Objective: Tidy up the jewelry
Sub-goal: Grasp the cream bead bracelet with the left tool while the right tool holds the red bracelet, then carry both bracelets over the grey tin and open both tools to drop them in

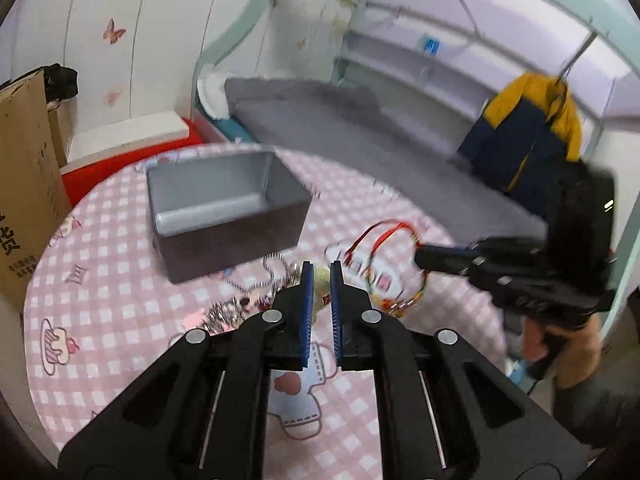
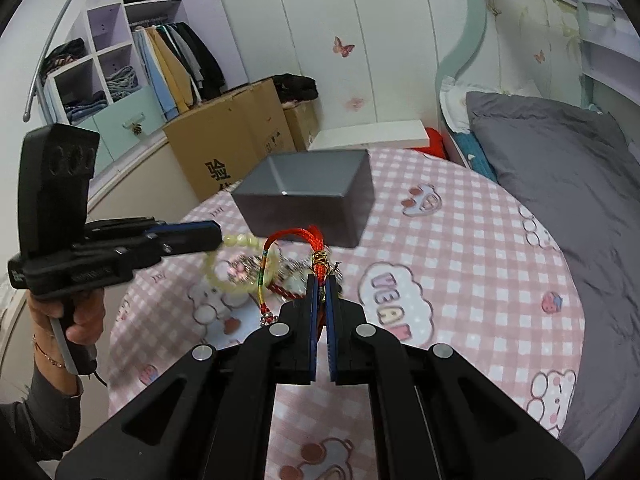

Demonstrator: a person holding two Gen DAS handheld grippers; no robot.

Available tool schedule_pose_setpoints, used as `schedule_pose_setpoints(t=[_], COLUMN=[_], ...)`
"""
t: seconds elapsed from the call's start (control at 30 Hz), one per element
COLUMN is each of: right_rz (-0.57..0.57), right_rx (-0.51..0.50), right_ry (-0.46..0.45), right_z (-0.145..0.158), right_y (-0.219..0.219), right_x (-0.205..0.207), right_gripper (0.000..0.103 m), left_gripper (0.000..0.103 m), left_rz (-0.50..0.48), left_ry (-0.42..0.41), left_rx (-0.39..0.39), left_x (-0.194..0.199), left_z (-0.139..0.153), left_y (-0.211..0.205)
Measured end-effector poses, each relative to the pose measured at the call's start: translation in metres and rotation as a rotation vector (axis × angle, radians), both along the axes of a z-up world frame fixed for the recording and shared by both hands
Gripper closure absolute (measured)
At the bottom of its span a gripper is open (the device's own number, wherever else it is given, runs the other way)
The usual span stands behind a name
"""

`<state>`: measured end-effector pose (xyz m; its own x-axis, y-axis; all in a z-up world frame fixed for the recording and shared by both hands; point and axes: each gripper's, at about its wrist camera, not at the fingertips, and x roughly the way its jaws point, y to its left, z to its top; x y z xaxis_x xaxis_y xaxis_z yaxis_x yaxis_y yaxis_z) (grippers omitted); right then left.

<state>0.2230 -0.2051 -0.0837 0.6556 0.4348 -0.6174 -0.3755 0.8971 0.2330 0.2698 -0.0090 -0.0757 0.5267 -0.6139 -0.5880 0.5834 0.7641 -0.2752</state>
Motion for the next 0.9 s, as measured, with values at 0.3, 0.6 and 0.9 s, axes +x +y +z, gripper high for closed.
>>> schedule_pose_setpoints(t=[0.3, 0.6, 0.9], right_rz=[0.024, 0.006, 0.004], right_rx=[-0.016, -0.035, -0.036], right_ry=[-0.029, 0.001, 0.028], right_z=[0.023, 0.006, -0.004], right_y=[0.031, 0.028, 0.019], right_x=[0.033, 0.028, 0.008], right_gripper=[0.101, 0.101, 0.101], left_gripper=[0.099, 0.098, 0.033], left_rz=[0.007, -0.074, -0.085], left_ry=[-0.013, 0.088, 0.090], left_rx=[-0.052, 0.201, 0.298], left_x=[0.016, -0.005, -0.022], left_z=[0.023, -0.048, -0.075], left_y=[0.011, -0.019, -0.039])
